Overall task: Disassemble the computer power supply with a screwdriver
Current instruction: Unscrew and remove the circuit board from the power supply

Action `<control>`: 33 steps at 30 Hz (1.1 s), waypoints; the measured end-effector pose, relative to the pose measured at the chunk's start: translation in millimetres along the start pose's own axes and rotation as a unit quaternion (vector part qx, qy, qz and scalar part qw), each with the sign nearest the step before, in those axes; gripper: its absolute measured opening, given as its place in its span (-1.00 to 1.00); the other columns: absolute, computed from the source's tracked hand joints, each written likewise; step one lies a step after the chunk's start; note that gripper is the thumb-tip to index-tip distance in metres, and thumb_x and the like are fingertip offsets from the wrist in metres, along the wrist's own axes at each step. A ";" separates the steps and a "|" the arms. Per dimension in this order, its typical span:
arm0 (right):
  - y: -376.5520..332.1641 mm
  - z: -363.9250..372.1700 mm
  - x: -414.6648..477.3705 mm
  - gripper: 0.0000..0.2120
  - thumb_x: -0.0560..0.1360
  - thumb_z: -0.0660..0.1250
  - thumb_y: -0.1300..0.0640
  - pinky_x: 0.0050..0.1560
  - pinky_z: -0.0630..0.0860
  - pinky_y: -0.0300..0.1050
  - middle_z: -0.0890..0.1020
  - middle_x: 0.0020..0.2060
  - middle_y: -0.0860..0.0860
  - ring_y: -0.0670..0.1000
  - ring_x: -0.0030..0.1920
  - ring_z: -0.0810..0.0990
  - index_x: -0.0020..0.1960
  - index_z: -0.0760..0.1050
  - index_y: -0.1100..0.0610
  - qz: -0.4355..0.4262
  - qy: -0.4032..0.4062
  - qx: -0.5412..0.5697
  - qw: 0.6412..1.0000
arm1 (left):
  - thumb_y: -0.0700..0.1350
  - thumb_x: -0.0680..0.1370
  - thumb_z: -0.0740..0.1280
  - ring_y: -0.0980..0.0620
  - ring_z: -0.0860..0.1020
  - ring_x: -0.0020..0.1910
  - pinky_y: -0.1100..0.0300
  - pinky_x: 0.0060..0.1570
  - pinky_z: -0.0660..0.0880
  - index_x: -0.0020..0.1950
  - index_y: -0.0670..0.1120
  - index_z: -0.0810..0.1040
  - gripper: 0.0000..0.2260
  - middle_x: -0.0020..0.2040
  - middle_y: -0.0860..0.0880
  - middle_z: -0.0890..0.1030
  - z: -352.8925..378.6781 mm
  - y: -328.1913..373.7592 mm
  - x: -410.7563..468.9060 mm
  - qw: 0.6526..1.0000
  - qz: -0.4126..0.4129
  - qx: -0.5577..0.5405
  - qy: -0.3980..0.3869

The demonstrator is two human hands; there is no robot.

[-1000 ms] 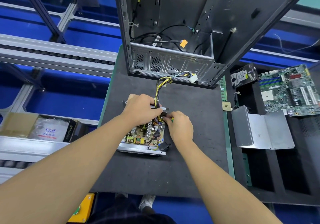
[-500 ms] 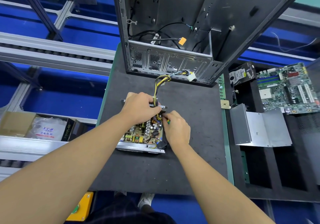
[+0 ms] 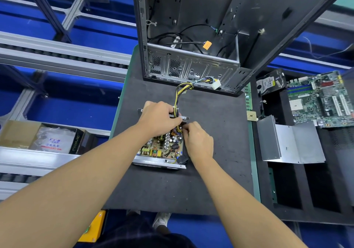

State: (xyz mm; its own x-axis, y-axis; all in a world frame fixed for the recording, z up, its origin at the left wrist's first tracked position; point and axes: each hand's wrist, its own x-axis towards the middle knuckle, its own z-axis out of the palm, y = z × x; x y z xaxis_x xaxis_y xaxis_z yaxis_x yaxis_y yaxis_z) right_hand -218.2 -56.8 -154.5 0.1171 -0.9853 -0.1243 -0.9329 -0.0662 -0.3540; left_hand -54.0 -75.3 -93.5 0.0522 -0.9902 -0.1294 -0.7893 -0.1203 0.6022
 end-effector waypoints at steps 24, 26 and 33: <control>-18.1 -10.6 1.5 -0.81 0.55 0.29 0.00 0.03 0.56 0.03 0.69 -0.02 0.01 0.14 0.05 0.59 0.02 0.68 -0.04 0.189 -0.025 0.188 0.963 | 0.48 0.39 0.25 0.00 0.46 0.08 0.08 -0.03 0.21 0.14 0.07 0.60 -0.42 -0.01 0.07 0.45 7.0 -9.4 -55.4 0.983 -0.013 0.165 0.077; -20.1 -12.2 1.8 -0.82 0.55 0.31 -0.01 0.01 0.57 0.02 0.70 -0.02 0.02 0.13 0.04 0.60 0.03 0.68 -0.03 0.199 -0.022 0.200 0.959 | 0.47 0.40 0.23 -0.01 0.47 0.06 0.08 -0.08 0.14 0.09 0.08 0.64 -0.44 -0.04 0.06 0.46 12.2 1.7 -51.6 0.981 -0.054 0.160 0.095; -23.2 -13.4 2.7 -0.81 0.53 0.34 0.03 0.01 0.57 -0.03 0.71 0.00 0.04 0.12 0.04 0.64 0.03 0.69 0.06 0.222 -0.029 0.268 0.937 | 0.35 0.40 0.41 0.01 0.44 0.02 0.03 -0.01 0.19 0.03 0.13 0.65 -0.63 -0.03 0.10 0.50 35.6 21.6 -55.9 0.970 -0.168 0.081 0.158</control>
State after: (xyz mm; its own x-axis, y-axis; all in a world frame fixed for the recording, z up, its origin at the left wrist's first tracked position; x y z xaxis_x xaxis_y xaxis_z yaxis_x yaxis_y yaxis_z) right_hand -200.7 -60.0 -134.2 -0.2089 -0.8855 -0.4151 -0.5908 0.4525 -0.6680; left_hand -95.6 -20.1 -101.3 0.4872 -0.8726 -0.0341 -0.7800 -0.4524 0.4324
